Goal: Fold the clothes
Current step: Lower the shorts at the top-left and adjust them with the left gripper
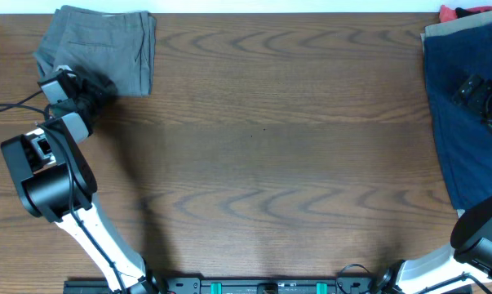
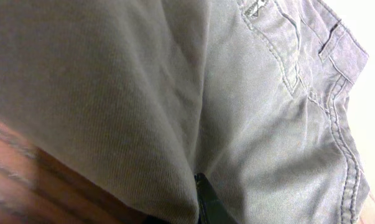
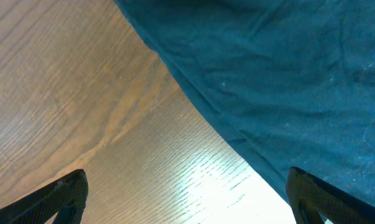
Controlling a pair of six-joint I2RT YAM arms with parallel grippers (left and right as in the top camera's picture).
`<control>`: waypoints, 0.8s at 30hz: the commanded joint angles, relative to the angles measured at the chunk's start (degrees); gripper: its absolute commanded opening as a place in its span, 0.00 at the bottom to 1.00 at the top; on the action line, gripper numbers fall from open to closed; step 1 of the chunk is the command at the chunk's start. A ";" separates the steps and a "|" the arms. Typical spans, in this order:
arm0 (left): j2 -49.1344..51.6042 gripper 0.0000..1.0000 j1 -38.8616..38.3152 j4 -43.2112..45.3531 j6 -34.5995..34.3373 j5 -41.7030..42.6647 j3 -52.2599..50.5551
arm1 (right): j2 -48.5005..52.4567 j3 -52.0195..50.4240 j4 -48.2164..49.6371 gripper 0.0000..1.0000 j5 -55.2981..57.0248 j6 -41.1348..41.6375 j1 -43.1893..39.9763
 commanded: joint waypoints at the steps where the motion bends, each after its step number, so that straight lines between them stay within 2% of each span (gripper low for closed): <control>1: 1.86 0.07 -0.96 0.61 -0.09 -1.81 1.62 | -0.09 0.26 0.00 0.99 -0.02 0.68 -0.11; 6: 2.34 0.17 -0.83 0.50 -0.04 -2.49 1.60 | -0.09 0.26 0.00 0.99 -0.02 0.68 -0.11; 7: 2.34 0.27 -0.76 0.37 -0.04 -2.49 1.60 | -0.09 0.26 0.00 0.99 -0.02 0.68 -0.11; 8: 2.32 0.42 -0.70 0.35 -0.07 -2.43 1.60 | -0.09 0.26 0.00 0.99 -0.02 0.68 -0.11; 9: 2.32 0.49 -0.66 0.28 -0.07 -2.16 1.60 | -0.09 0.26 0.00 0.99 -0.02 0.68 -0.11; 13: 2.19 0.57 -0.02 -0.74 -0.04 1.66 1.62 | -0.09 0.26 0.00 0.99 -0.04 0.68 -0.11; 15: 2.12 0.68 0.48 -1.66 -0.07 3.72 1.60 | -0.09 0.26 0.00 0.99 -0.02 0.68 -0.11; 16: 2.08 0.70 0.76 -2.36 -0.09 4.11 1.60 | -0.09 0.26 0.00 0.99 -0.04 0.68 -0.11; 24: -1.33 0.70 4.22 -9.29 0.00 6.84 1.60 | -0.09 0.26 0.00 0.99 -0.02 0.68 -0.11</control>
